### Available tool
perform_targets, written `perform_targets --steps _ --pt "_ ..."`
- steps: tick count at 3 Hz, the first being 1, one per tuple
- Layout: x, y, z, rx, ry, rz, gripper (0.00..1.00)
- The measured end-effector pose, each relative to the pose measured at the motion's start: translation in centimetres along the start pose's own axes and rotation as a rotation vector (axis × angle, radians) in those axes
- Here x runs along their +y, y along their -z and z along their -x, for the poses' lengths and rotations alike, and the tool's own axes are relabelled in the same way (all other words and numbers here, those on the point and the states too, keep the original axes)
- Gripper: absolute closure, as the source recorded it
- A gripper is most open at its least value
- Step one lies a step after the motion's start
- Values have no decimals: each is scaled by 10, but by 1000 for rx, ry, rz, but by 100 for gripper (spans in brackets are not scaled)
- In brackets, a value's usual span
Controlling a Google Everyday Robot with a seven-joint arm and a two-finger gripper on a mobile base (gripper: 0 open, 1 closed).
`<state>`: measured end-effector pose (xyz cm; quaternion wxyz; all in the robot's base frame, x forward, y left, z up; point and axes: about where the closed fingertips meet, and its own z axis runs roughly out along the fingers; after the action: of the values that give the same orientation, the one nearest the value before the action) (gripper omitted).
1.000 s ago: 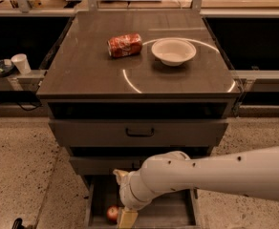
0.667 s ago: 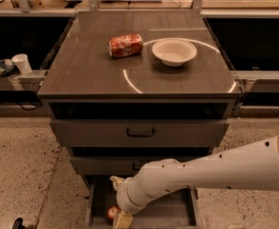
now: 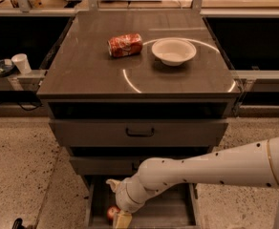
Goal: Pick apple from bottom drawer and place on counter
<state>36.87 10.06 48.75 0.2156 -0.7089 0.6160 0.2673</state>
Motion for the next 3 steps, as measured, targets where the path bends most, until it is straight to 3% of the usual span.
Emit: perform_targets --steps 1,2,3 --pt "-28 -15 12 -137 91 -6 0" --pt "-49 -46 -5 -225 180 -21 0" --pt "-41 -108 -42 -283 196 47 0"
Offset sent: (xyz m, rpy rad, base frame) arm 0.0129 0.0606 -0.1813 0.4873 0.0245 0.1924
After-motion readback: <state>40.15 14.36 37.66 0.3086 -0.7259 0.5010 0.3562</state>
